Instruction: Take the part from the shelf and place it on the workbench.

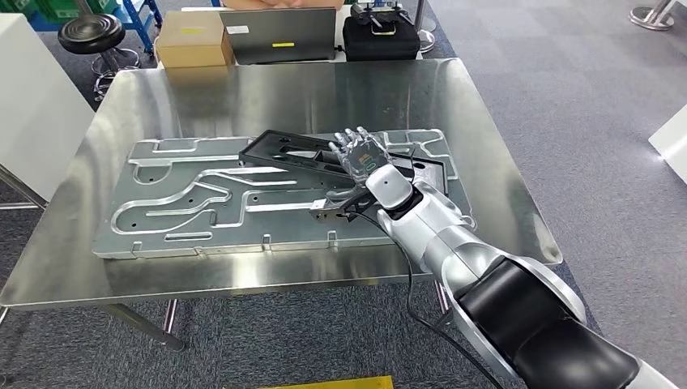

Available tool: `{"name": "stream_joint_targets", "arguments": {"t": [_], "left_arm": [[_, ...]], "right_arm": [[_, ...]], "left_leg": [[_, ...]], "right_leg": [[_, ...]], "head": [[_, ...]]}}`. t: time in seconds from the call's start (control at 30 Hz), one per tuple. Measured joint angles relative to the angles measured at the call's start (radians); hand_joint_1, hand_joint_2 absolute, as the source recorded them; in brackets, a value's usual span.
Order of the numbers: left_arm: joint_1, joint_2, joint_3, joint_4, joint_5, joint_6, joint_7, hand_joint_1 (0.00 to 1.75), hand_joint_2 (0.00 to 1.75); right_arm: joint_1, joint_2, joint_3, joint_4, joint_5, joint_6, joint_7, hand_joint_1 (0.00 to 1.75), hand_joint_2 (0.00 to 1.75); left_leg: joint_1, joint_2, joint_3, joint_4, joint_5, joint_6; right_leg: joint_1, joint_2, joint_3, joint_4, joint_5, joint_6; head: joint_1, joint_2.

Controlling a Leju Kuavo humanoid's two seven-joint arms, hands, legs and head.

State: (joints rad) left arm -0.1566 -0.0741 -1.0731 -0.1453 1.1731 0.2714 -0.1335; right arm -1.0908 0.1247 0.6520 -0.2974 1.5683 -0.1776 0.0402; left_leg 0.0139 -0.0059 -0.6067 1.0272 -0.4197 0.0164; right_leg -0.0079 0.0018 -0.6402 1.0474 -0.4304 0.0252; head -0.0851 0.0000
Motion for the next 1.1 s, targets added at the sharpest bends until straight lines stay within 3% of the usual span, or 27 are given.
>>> {"name": "stream_joint_targets", "arguments": {"t": [0.03, 0.1, 0.13, 0.17, 0.2, 0.23, 0.27, 0.33, 0.4, 0.47, 0.5, 0.57, 0.63, 0.67, 0.7, 0.73, 0.77, 0.8, 0.87, 0.9, 0.97, 1.0, 1.03, 1.1], "left_arm": [[-0.001, 0.000, 0.000, 0.000, 0.000, 0.000, 0.000, 0.00, 0.00], [-0.002, 0.000, 0.000, 0.000, 0.001, 0.000, 0.000, 0.00, 0.00], [-0.002, 0.000, 0.000, 0.000, 0.001, 0.000, 0.000, 0.00, 0.00], [-0.002, 0.000, 0.000, 0.000, 0.001, 0.000, 0.000, 0.00, 0.00], [-0.002, 0.000, 0.000, 0.000, 0.001, 0.000, 0.000, 0.00, 0.00], [-0.002, 0.000, 0.000, 0.000, 0.001, 0.000, 0.000, 0.00, 0.00], [-0.003, -0.001, 0.000, 0.000, 0.001, 0.000, 0.000, 0.00, 0.00], [-0.003, -0.003, 0.000, -0.001, 0.001, 0.000, 0.000, 0.00, 0.00], [-0.004, -0.005, 0.000, -0.002, 0.001, 0.000, 0.000, 0.00, 0.00], [-0.004, -0.005, 0.000, -0.002, 0.001, 0.000, 0.000, 0.00, 0.00], [-0.004, -0.006, 0.000, -0.002, 0.002, 0.000, 0.000, 0.00, 0.00], [-0.003, -0.006, -0.001, -0.002, 0.002, 0.000, 0.000, 0.00, 0.00], [-0.003, -0.006, -0.002, -0.002, 0.002, 0.000, 0.002, 0.00, 0.00], [-0.003, -0.005, -0.002, -0.002, 0.003, 0.000, 0.003, 0.00, 0.00], [-0.003, -0.005, -0.003, -0.002, 0.002, -0.001, 0.004, 0.00, 0.00], [-0.003, -0.005, -0.003, -0.002, 0.002, -0.001, 0.005, 0.00, 0.00], [-0.003, -0.005, -0.004, -0.002, 0.002, -0.002, 0.005, 0.00, 0.00], [-0.003, -0.005, -0.006, -0.002, 0.001, -0.005, 0.006, 0.00, 0.00], [-0.004, -0.005, -0.010, -0.002, -0.005, -0.013, 0.010, 0.00, 0.00], [-0.003, -0.005, -0.014, -0.002, -0.009, -0.017, 0.014, 0.00, 0.00], [0.002, -0.006, -0.023, -0.002, -0.016, -0.018, 0.026, 0.00, 0.00], [0.006, -0.006, -0.027, -0.002, -0.017, -0.017, 0.032, 0.00, 0.00], [0.009, -0.006, -0.029, -0.002, -0.016, -0.015, 0.037, 0.00, 0.00], [0.010, -0.006, -0.032, -0.002, -0.013, -0.014, 0.040, 0.00, 0.00]], "right_arm": [[0.000, 0.000, 0.000, 0.000, 0.000, 0.000, 0.000, 0.00, 0.00], [0.000, 0.000, -0.001, 0.000, 0.000, 0.000, 0.000, 0.00, 0.00], [0.000, 0.000, -0.001, 0.000, 0.000, 0.000, 0.000, 0.00, 0.00], [0.001, 0.000, -0.001, 0.000, 0.000, 0.000, 0.000, 0.00, 0.00], [0.001, 0.000, -0.001, 0.000, 0.000, 0.000, 0.000, 0.00, 0.00], [0.001, 0.000, -0.001, 0.000, 0.000, 0.001, 0.000, 0.00, 0.00], [-0.001, 0.000, -0.001, 0.000, 0.000, 0.000, 0.001, 0.00, 0.00], [-0.006, 0.002, -0.001, -0.004, 0.001, 0.000, 0.006, 0.00, 0.00], [-0.012, 0.004, -0.001, -0.008, 0.001, -0.001, 0.014, 0.00, 0.00], [-0.015, 0.004, -0.001, -0.008, 0.001, 0.001, 0.020, 0.00, 0.00], [-0.016, 0.005, -0.001, -0.008, 0.002, 0.003, 0.022, 0.00, 0.00], [-0.017, 0.006, -0.001, -0.008, 0.002, 0.009, 0.030, 0.00, 0.00], [-0.018, 0.007, 0.000, -0.008, 0.003, 0.016, 0.038, 0.00, 0.00], [-0.019, 0.007, 0.000, -0.008, 0.003, 0.019, 0.043, 0.00, 0.00], [-0.019, 0.006, 0.000, -0.008, 0.003, 0.021, 0.047, 0.00, 0.00], [-0.019, 0.004, 0.000, -0.008, 0.003, 0.022, 0.051, 0.00, 0.00], [-0.021, 0.002, 0.000, -0.008, 0.003, 0.022, 0.054, 0.00, 0.00], [-0.022, -0.001, 0.000, -0.008, 0.003, 0.021, 0.058, 0.00, 0.00], [-0.029, -0.011, 0.000, -0.010, 0.003, 0.017, 0.064, 0.00, 0.00], [-0.032, -0.016, 0.000, -0.010, 0.003, 0.014, 0.067, 0.00, 0.00], [-0.035, -0.031, 0.000, -0.011, 0.003, 0.012, 0.069, 0.00, 0.00], [-0.036, -0.040, 0.001, -0.010, 0.003, 0.010, 0.066, 0.00, 0.00], [-0.036, -0.049, 0.001, -0.010, 0.003, 0.007, 0.062, 0.00, 0.00], [-0.036, -0.067, 0.003, -0.011, 0.003, -0.010, 0.051, 0.00, 0.00]], "left_leg": [[0.001, 0.001, -0.006, -0.003, 0.008, 0.007], [0.000, 0.003, -0.025, -0.004, 0.023, 0.013], [-0.001, 0.003, -0.037, -0.004, 0.031, 0.014], [-0.003, 0.003, -0.049, -0.004, 0.040, 0.014], [-0.004, 0.003, -0.060, -0.004, 0.049, 0.014], [-0.006, 0.003, -0.071, -0.003, 0.058, 0.013], [-0.007, 0.002, -0.080, -0.003, 0.067, 0.012], [-0.009, 0.002, -0.092, -0.005, 0.084, 0.005], [-0.006, 0.002, -0.095, -0.012, 0.103, -0.007], [-0.004, 0.002, -0.096, -0.024, 0.117, -0.020], [-0.004, 0.001, -0.101, -0.019, 0.104, -0.025], [-0.002, 0.001, -0.125, 0.052, 0.016, -0.033], [0.001, 0.001, -0.153, 0.185, -0.082, -0.042], [0.003, 0.002, -0.157, 0.240, -0.099, -0.046], [0.004, 0.002, -0.148, 0.270, -0.092, -0.050], [0.006, 0.002, -0.123, 0.267, -0.068, -0.053], [0.009, 0.002, -0.081, 0.230, -0.044, -0.055], [0.011, 0.002, -0.026, 0.168, -0.039, -0.057], [0.009, 0.000, 0.062, 0.045, -0.068, -0.048], [0.006, -0.001, 0.082, 0.012, -0.084, -0.040], [0.003, 0.000, 0.077, 0.001, -0.077, -0.020], [0.003, 0.002, 0.070, 0.000, -0.067, -0.010], [0.004, 0.004, 0.060, -0.003, -0.055, -0.001], [0.005, 0.007, 0.032, -0.004, -0.029, 0.011]], "right_leg": [[-0.002, 0.000, -0.013, 0.035, -0.033, 0.004], [-0.004, -0.001, -0.057, 0.161, -0.123, 0.011], [-0.004, -0.001, -0.075, 0.223, -0.155, 0.013], [-0.004, -0.001, -0.080, 0.261, -0.169, 0.013], [-0.004, -0.001, -0.065, 0.261, -0.162, 0.011], [-0.003, -0.001, -0.032, 0.223, -0.140, 0.006], [0.000, -0.001, 0.018, 0.157, -0.115, -0.001], [0.008, -0.001, 0.110, 0.020, -0.095, -0.015], [0.016, -0.002, 0.139, -0.038, -0.094, -0.023], [0.016, -0.004, 0.130, -0.048, -0.070, -0.031], [0.013, -0.006, 0.122, -0.054, -0.056, -0.037], [0.007, -0.009, 0.100, -0.063, -0.025, -0.047], [0.006, -0.009, 0.067, -0.063, 0.001, -0.050], [0.006, -0.010, 0.051, -0.062, 0.013, -0.048], [0.005, -0.010, 0.033, -0.059, 0.025, -0.046], [0.003, -0.010, 0.014, -0.055, 0.036, -0.043], [0.002, -0.010, -0.003, -0.049, 0.046, -0.038], [0.002, -0.009, -0.019, -0.043, 0.054, -0.033], [0.003, -0.011, -0.038, -0.029, 0.067, -0.021], [0.004, -0.011, -0.042, -0.028, 0.074, -0.015], [0.003, -0.012, -0.046, -0.030, 0.089, -0.002], [0.001, -0.011, -0.051, -0.024, 0.080, 0.004], [-0.001, -0.009, -0.061, -0.003, 0.052, 0.010], [-0.004, -0.006, -0.093, 0.097, -0.050, 0.019]], "head": [[0.000, 0.000], [0.000, 0.000], [0.000, 0.000], [0.000, 0.000], [0.000, 0.000], [0.000, 0.000], [0.000, 0.000], [0.000, 0.000], [0.000, 0.000], [0.000, 0.000], [0.000, 0.000], [0.000, 0.000], [0.000, 0.000], [0.000, 0.000], [0.000, 0.000], [0.000, 0.000], [0.000, 0.000], [0.000, 0.000], [0.000, 0.000], [0.000, 0.000], [0.000, 0.000], [0.000, 0.000], [0.000, 0.000], [0.000, 0.000]]}}
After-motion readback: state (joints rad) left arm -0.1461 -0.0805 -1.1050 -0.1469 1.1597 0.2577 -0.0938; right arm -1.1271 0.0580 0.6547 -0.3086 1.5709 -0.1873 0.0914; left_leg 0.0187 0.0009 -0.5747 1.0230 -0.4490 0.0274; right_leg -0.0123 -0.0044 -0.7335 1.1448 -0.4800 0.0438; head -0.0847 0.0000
